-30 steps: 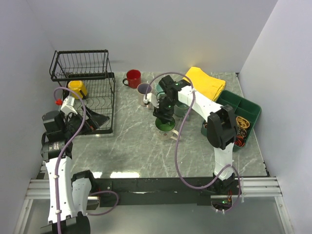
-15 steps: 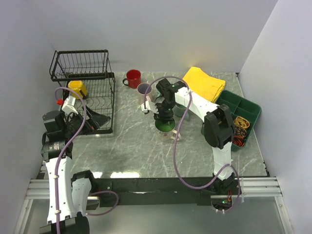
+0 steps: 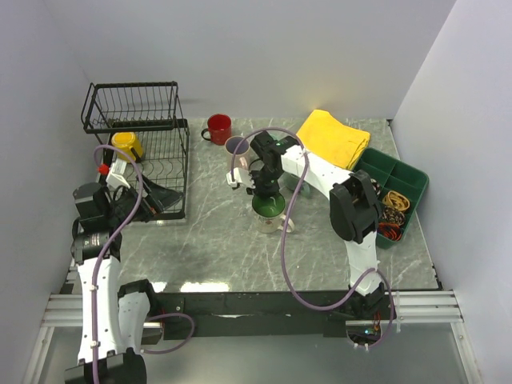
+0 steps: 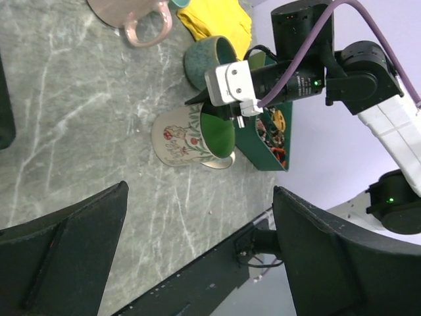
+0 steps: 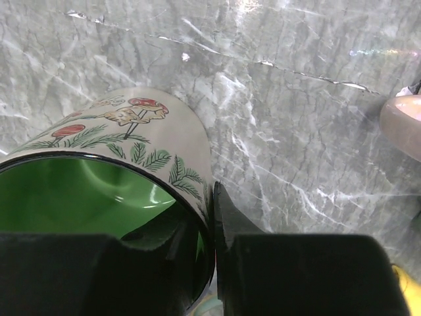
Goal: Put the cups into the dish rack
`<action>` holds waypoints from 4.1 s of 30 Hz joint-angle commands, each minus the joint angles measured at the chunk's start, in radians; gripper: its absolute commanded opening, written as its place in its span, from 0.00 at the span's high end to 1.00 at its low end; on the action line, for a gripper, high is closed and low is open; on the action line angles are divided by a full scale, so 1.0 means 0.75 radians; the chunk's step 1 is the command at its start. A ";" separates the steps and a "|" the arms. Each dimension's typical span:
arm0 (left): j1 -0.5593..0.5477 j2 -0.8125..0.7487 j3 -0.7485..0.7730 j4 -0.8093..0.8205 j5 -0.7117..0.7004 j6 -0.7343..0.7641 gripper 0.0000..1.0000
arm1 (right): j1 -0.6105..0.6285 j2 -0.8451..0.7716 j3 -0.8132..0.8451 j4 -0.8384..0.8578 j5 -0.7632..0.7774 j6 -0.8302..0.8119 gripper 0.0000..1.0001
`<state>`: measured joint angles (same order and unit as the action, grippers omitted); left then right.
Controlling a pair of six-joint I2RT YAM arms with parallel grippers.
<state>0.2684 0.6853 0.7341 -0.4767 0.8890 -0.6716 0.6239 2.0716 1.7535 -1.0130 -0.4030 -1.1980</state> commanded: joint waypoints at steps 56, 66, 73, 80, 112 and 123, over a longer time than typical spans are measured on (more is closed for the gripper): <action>-1.358 0.510 0.256 1.509 -0.498 -0.976 0.04 | -0.460 -1.496 -0.542 1.678 -0.230 2.168 1.00; -1.417 0.638 0.383 1.539 -0.480 -1.039 0.01 | -0.372 -1.441 -0.599 1.717 -0.262 2.005 1.00; -1.450 0.702 0.496 1.523 -0.472 -1.031 0.17 | -0.355 -1.461 -0.675 1.766 -0.285 1.867 1.00; -1.450 0.722 0.520 1.509 -0.421 -1.025 0.33 | -0.357 -1.461 -0.691 1.786 -0.313 1.865 1.00; -1.334 0.628 0.418 1.556 -0.451 -0.980 0.99 | -0.353 -1.525 -0.818 1.725 -0.383 1.675 0.14; -1.107 0.453 0.250 1.440 -0.472 -0.945 0.99 | -0.363 -1.600 -0.933 1.647 -0.506 1.552 0.04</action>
<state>-0.6186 1.1198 0.9203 0.4850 0.5602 -1.4094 0.3538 0.9058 1.0794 0.2131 -0.7441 -0.0029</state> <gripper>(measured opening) 0.236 0.962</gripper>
